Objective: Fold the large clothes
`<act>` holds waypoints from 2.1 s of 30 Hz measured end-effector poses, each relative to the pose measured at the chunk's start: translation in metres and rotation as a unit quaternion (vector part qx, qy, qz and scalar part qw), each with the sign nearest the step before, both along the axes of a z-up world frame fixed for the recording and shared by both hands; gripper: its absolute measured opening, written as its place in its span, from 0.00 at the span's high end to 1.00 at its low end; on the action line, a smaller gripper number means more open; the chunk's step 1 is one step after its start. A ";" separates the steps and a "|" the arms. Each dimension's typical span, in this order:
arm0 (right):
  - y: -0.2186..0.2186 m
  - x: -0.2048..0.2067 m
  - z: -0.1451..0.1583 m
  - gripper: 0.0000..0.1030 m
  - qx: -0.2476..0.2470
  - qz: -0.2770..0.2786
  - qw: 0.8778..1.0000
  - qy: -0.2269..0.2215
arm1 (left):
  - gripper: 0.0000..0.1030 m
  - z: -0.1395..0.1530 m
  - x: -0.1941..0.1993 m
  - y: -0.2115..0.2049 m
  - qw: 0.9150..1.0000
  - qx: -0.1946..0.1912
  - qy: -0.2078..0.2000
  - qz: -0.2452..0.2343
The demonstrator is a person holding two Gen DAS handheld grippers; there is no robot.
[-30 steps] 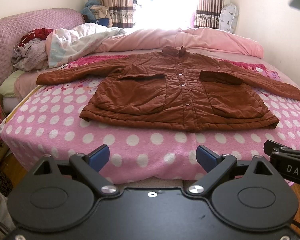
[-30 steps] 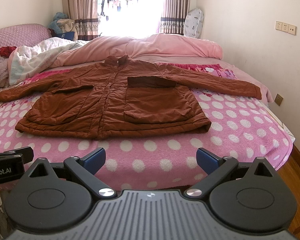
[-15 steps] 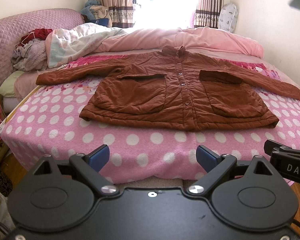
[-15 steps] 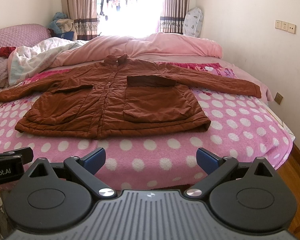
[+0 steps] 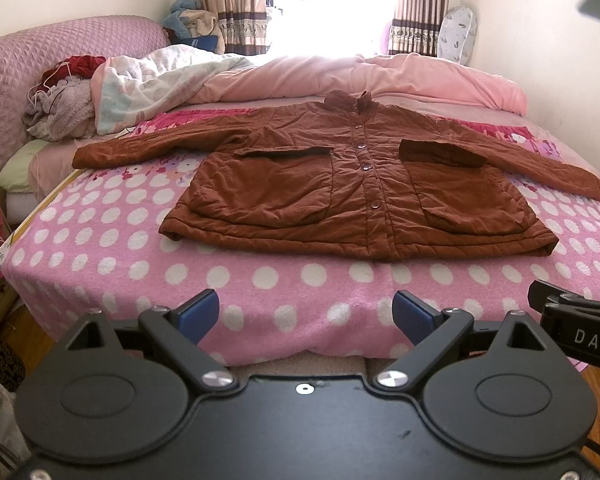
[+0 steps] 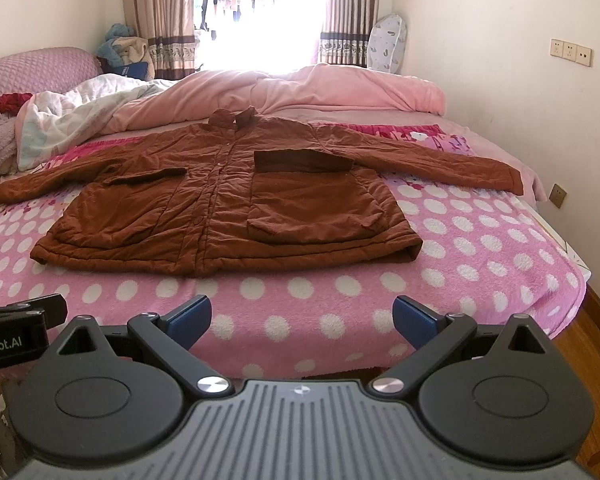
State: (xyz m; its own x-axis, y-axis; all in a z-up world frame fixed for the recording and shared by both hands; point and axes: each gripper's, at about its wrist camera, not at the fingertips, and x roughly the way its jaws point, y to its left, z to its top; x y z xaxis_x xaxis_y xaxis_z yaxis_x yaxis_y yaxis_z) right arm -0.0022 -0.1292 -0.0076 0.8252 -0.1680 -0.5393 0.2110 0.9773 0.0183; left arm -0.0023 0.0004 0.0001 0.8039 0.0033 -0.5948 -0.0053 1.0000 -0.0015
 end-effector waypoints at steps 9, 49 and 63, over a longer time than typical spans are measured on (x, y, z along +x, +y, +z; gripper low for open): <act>0.001 0.000 0.000 0.00 0.000 0.000 1.000 0.000 | 0.07 -0.001 0.000 0.000 1.000 0.000 0.000 0.001; -0.023 0.086 0.032 0.00 0.020 0.000 0.998 -0.053 | 0.07 0.009 0.099 0.115 0.994 -0.050 -0.046 0.091; -0.016 0.249 0.047 0.00 0.032 0.028 0.994 -0.101 | 0.08 -0.011 0.280 0.344 0.929 -0.261 -0.100 0.243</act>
State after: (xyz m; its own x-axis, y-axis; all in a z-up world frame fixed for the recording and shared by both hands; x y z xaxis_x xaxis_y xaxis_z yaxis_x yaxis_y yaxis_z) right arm 0.2463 -0.1452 0.0395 0.9250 -0.0903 -0.3691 0.1427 0.9828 0.1171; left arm 0.2774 0.3440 -0.0113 0.8772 0.1474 -0.4569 -0.4033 0.7425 -0.5348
